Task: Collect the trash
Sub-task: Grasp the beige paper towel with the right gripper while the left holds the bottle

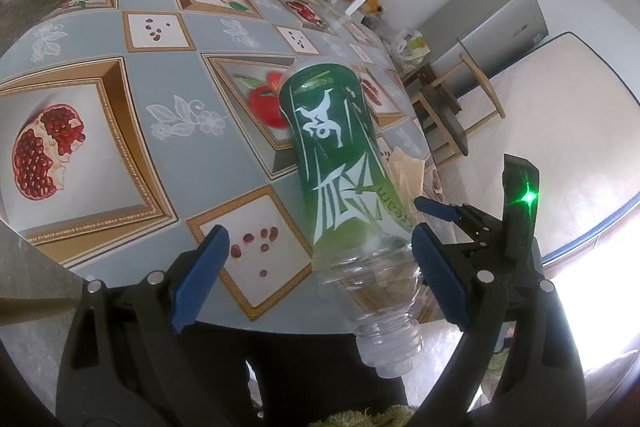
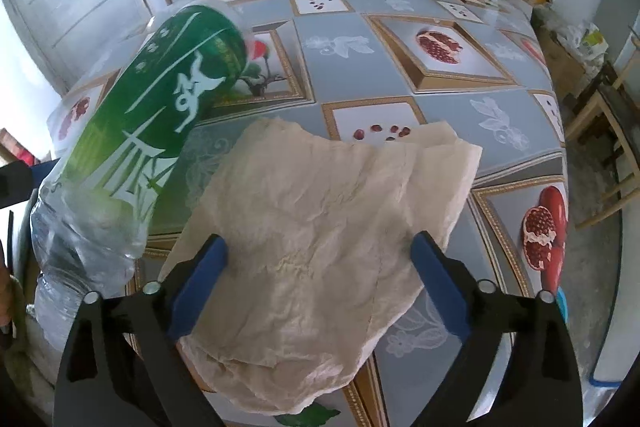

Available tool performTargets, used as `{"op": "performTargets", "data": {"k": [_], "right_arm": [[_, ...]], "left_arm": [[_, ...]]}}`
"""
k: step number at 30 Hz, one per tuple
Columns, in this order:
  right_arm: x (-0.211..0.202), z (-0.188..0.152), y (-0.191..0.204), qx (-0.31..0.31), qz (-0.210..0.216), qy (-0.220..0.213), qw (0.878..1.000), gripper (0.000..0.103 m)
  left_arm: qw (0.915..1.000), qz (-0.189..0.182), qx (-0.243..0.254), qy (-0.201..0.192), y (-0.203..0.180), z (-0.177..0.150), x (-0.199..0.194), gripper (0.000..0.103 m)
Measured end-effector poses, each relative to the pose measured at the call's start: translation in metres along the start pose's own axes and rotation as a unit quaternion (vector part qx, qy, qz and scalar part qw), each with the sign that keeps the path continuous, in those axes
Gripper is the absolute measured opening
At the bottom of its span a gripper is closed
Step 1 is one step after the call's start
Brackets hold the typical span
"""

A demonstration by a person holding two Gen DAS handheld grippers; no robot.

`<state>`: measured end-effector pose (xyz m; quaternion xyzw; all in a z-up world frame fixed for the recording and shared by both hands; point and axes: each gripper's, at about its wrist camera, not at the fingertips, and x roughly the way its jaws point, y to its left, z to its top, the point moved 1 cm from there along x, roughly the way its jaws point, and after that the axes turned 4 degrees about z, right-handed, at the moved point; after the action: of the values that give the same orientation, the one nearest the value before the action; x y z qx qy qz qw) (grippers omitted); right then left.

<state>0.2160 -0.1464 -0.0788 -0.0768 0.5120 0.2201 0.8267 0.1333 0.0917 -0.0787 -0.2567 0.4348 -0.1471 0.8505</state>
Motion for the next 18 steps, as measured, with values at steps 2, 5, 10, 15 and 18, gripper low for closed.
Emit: {"op": "performTargets", "data": {"k": [2,5,10,15,18], "right_arm": [[-0.002,0.000,-0.003,0.008,-0.004,-0.002,1.000,0.075],[-0.005,-0.001,-0.009,0.023,-0.013,-0.006,1.000,0.063],[-0.008,0.000,-0.014,0.037,-0.018,-0.009,0.999,0.047],[-0.008,0.000,-0.017,0.050,-0.022,-0.012,0.998,0.032],[-0.009,0.000,-0.021,0.066,-0.023,-0.014,0.997,0.017]], "left_arm": [[1.0000,-0.001,-0.001,0.001,-0.001,0.000,0.000,0.088],[1.0000,-0.002,-0.001,0.001,-0.002,0.000,0.001,0.088],[1.0000,-0.002,-0.001,0.000,-0.002,-0.001,0.001,0.088],[1.0000,-0.002,-0.001,-0.002,-0.001,0.000,0.000,0.088],[1.0000,-0.002,-0.002,-0.003,0.000,0.000,-0.001,0.088]]}}
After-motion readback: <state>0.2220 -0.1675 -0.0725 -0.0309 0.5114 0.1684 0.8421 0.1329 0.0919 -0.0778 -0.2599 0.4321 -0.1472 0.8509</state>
